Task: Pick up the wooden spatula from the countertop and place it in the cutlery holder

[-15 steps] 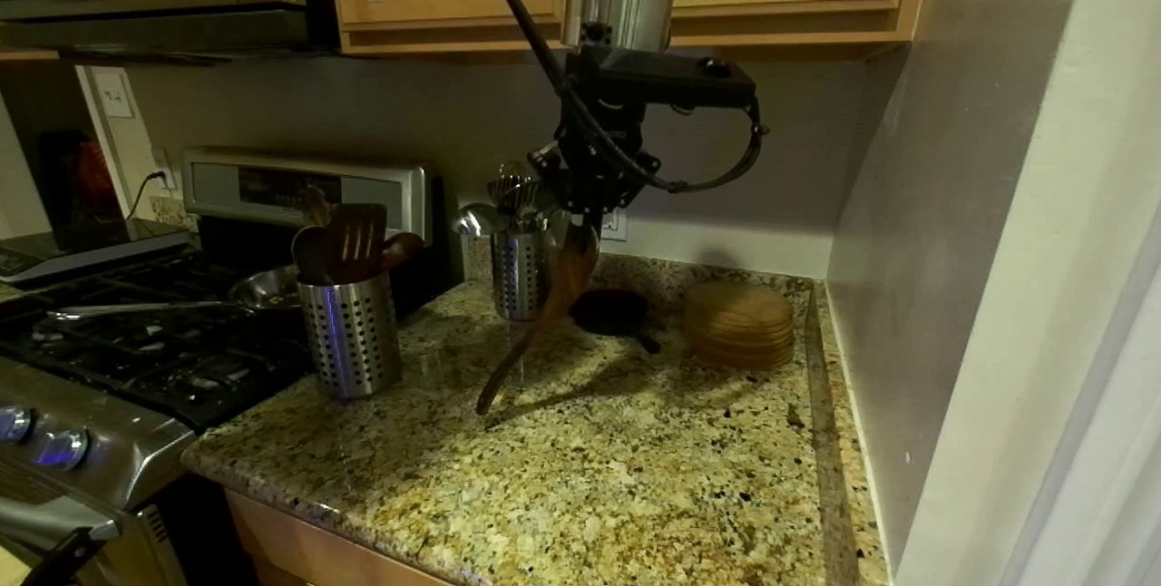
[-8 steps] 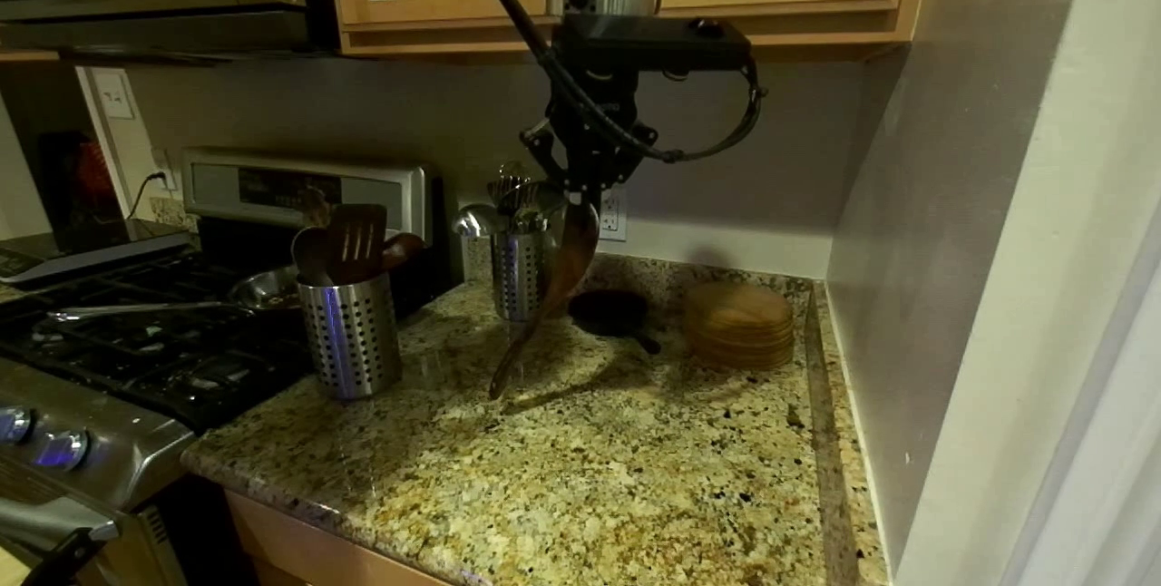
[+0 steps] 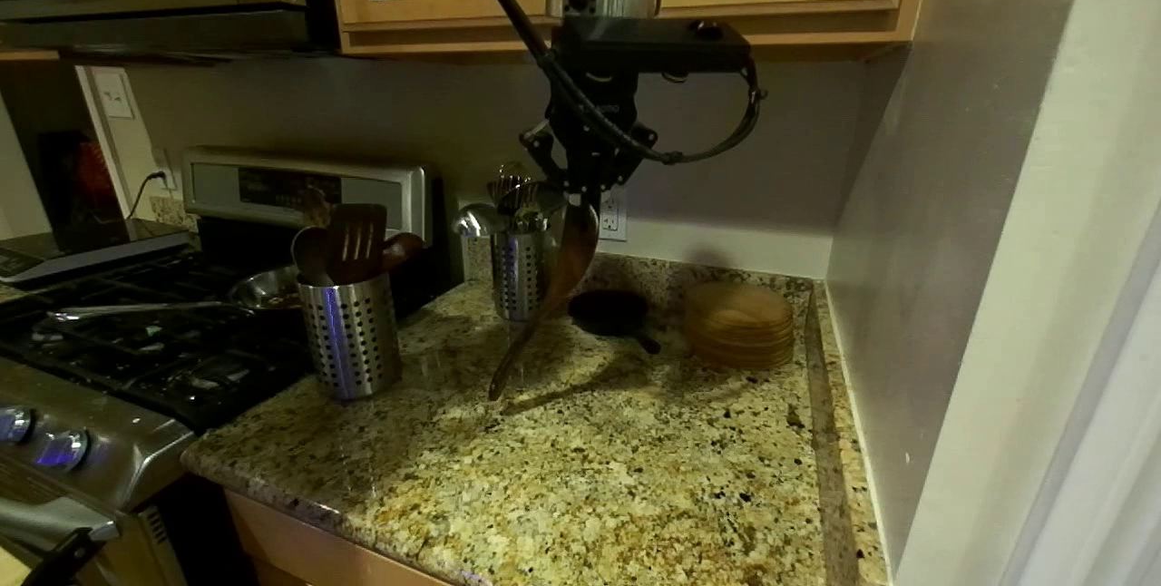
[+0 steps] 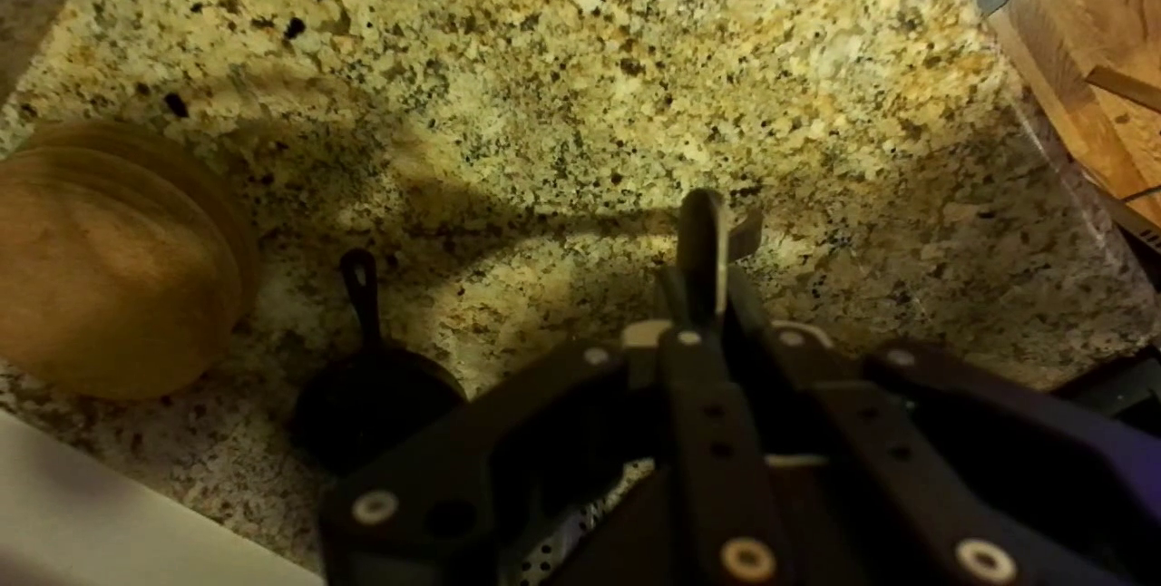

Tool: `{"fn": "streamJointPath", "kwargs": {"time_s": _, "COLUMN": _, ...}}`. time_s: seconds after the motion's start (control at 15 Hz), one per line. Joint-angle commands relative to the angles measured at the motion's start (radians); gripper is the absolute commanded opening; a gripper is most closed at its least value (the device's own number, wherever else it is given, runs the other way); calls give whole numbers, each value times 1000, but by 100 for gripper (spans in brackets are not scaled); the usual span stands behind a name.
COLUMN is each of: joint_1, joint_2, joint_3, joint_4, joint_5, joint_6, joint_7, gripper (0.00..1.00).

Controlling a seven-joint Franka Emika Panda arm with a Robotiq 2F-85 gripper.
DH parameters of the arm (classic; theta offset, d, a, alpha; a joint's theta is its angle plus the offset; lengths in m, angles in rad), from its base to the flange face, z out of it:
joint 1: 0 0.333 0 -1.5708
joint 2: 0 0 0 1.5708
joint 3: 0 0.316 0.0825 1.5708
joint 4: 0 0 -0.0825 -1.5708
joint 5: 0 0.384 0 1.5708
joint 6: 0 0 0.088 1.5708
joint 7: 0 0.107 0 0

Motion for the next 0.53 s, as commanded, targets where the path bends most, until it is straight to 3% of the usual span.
{"fn": "streamJointPath", "kwargs": {"time_s": 0.0, "joint_1": 38, "joint_2": -1, "joint_3": -36, "joint_4": 2, "joint_5": -9, "joint_6": -2, "joint_7": 7, "gripper": 3}}
{"fn": "streamJointPath", "kwargs": {"time_s": 0.47, "joint_1": 62, "joint_2": -125, "joint_3": -11, "joint_4": 7, "joint_5": -137, "joint_6": -14, "joint_7": 22, "gripper": 3}}
